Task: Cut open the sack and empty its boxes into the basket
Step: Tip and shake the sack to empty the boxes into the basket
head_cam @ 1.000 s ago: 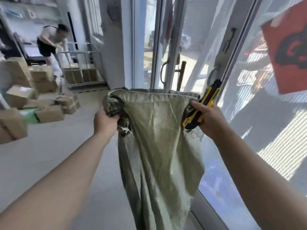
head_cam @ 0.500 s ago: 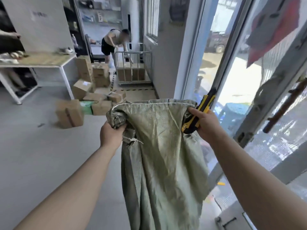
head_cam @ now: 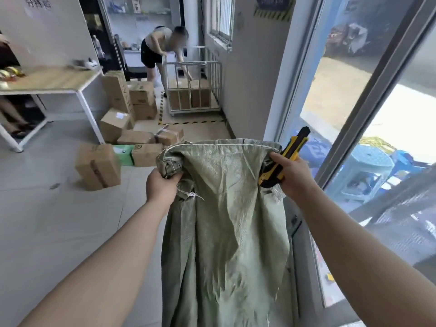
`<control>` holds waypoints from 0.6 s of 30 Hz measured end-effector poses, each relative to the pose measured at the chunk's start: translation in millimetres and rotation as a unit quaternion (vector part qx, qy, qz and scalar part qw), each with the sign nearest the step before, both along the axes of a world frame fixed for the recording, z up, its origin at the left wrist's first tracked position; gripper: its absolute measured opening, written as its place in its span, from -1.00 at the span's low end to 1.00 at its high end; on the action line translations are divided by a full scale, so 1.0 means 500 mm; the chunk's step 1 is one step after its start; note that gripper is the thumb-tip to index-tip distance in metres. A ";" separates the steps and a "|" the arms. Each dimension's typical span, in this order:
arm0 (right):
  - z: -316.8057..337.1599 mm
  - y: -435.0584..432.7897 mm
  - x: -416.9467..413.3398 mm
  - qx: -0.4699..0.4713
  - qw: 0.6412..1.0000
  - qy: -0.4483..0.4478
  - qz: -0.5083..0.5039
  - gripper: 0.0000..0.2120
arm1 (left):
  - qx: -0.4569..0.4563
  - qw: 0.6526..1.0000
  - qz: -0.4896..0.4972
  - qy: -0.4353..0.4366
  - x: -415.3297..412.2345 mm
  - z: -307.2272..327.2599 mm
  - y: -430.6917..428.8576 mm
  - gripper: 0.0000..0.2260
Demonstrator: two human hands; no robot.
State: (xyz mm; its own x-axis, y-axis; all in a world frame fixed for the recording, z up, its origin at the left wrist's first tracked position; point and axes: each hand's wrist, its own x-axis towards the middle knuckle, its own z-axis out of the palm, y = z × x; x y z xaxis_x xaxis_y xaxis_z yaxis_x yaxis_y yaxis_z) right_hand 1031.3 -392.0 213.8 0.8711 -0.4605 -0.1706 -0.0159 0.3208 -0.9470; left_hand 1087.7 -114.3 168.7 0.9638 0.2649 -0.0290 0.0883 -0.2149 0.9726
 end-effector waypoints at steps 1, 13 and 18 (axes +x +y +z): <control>-0.005 0.000 0.032 0.002 1.000 0.001 0.000 -0.88 | -0.002 1.000 0.002 0.000 0.030 -0.003 -0.001 -0.74; -0.025 -0.040 0.505 0.019 0.998 -0.002 0.068 -0.89 | -0.020 0.999 0.048 -0.012 0.440 0.019 -0.034 -0.80; -0.009 -0.023 0.676 0.003 0.997 -0.015 0.080 -0.85 | -0.023 0.998 0.061 -0.015 0.592 0.027 -0.011 -0.82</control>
State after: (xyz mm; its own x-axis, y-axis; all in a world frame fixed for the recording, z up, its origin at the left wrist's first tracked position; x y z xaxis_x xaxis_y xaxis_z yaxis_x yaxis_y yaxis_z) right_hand 1369.3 -403.6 209.1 0.9380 -0.3149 -0.1448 -0.0381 0.3216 -0.9461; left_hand 1383.6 -119.6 182.2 0.9253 0.3789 -0.0164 0.0824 -0.1588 0.9839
